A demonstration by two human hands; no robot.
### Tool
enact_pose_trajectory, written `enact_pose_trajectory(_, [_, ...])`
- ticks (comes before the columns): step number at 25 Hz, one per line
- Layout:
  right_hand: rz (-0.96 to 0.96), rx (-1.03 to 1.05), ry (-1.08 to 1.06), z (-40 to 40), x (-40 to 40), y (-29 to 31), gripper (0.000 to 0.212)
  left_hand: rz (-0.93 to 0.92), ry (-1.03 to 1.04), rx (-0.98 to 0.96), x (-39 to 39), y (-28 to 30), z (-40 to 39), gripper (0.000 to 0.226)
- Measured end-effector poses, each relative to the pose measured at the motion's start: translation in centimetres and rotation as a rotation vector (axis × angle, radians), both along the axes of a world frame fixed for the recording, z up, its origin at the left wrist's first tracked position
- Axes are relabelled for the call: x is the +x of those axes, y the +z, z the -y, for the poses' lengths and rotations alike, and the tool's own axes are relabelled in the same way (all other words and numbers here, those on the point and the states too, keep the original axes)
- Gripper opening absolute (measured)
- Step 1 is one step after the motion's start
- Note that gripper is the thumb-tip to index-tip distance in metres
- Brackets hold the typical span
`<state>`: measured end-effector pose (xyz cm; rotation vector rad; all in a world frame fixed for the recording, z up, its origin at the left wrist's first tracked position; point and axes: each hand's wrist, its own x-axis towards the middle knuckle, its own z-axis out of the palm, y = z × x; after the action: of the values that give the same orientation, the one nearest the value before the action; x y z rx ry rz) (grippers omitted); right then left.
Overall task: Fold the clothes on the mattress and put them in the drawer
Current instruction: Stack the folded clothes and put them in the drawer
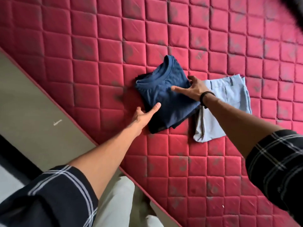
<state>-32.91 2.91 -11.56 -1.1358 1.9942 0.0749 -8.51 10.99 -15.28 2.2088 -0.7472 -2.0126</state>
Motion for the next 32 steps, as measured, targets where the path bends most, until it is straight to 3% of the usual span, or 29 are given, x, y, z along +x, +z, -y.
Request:
enact_pose_trajectory(1, [0.005, 0.066, 0.002, 0.7, -0.2, -0.4, 0.131, -0.059, 0.042, 0.011, -0.2, 0.1, 0.8, 0.156])
enact_pose_trajectory(3, [-0.002, 0.175, -0.016, 1.6, -0.2, -1.6, 0.130, -0.160, 0.093, 0.026, -0.5, -0.2, 1.9, 0.120])
enact_pose_trajectory(5, [0.025, 0.266, -0.079, 1.9, -0.4, -2.8, 0.127, -0.171, 0.055, 0.007, -0.7, -0.5, 2.5, 0.091])
enact_pose_trajectory(7, [0.123, 0.393, -0.147, 1.2, -0.4, -4.0, 0.121, -0.111, -0.004, -0.004, 0.2, -0.3, 3.1, 0.087])
enact_pose_trajectory(9, [0.289, 0.505, -0.269, -1.0, 0.1, -3.6, 0.110, -0.039, -0.113, 0.005, 1.6, 0.1, 4.0, 0.100])
enact_pose_trajectory(11, [0.463, 0.603, -0.428, -3.4, 1.6, -2.5, 0.105, -0.063, -0.129, 0.049, 3.1, 1.1, 4.7, 0.096])
enact_pose_trajectory(14, [0.790, 0.483, -0.670, -7.0, 4.6, -0.3, 0.081, -0.199, -0.055, 0.140, 4.8, 2.8, 4.9, 0.087])
enact_pose_trajectory(17, [0.967, 0.344, -0.834, -9.8, 7.5, 1.4, 0.054, -0.262, -0.072, 0.160, 6.1, 4.2, 4.2, 0.089])
enact_pose_trajectory(20, [0.982, 0.400, -0.781, -11.9, 9.2, 2.7, 0.060, -0.249, -0.070, 0.157, 8.1, 5.7, 2.5, 0.082])
enact_pose_trajectory(22, [0.965, 0.427, -0.711, -13.2, 10.0, 3.2, 0.067, -0.297, -0.080, 0.247, 9.6, 6.8, 0.6, 0.092])
enact_pose_trajectory(24, [0.966, 0.410, -0.668, -14.8, 10.5, 3.4, 0.066, -0.357, -0.076, 0.299, 10.7, 8.3, -2.3, 0.085])
enact_pose_trajectory(27, [0.974, 0.422, -0.594, -16.8, 11.5, 4.1, 0.064, -0.443, 0.082, 0.293, 12.3, 9.9, -8.1, 0.070])
enact_pose_trajectory(32, [1.010, 0.505, -0.344, -22.7, 13.4, 5.9, 0.065, -0.476, 0.340, 0.120, 13.6, 12.3, -20.6, 0.069])
